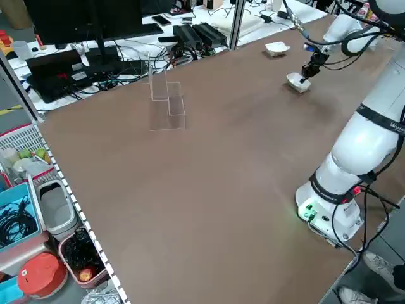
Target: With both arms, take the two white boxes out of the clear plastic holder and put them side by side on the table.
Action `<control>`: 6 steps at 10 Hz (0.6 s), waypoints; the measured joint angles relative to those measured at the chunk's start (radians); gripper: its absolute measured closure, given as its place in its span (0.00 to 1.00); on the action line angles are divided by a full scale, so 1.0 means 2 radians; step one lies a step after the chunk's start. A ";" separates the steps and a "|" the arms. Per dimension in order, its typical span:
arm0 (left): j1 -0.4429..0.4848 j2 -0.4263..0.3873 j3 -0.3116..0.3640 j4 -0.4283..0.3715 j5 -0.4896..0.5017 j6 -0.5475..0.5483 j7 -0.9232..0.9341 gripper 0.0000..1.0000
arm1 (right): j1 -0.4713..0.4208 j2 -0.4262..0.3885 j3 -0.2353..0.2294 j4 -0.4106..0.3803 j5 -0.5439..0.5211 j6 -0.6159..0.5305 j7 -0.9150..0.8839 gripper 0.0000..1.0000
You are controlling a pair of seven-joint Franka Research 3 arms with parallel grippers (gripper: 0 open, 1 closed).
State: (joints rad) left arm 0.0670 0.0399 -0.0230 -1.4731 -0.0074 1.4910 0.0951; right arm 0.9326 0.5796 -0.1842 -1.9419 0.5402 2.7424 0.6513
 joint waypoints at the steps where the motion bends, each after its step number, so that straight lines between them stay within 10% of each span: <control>1: -0.001 0.000 -0.002 0.002 0.000 0.000 -0.011 0.00 | -0.021 -0.017 -0.002 0.003 0.002 -0.024 0.012 0.98; 6: -0.001 -0.003 -0.003 0.003 0.000 0.000 -0.013 0.00 | -0.180 -0.124 -0.007 0.006 0.019 -0.131 0.066 0.98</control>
State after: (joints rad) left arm 0.0642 0.0336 -0.0291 -1.4678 -0.0075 1.4910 0.0681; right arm 0.5723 0.3325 -0.1979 -1.9298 0.5781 2.4805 0.7841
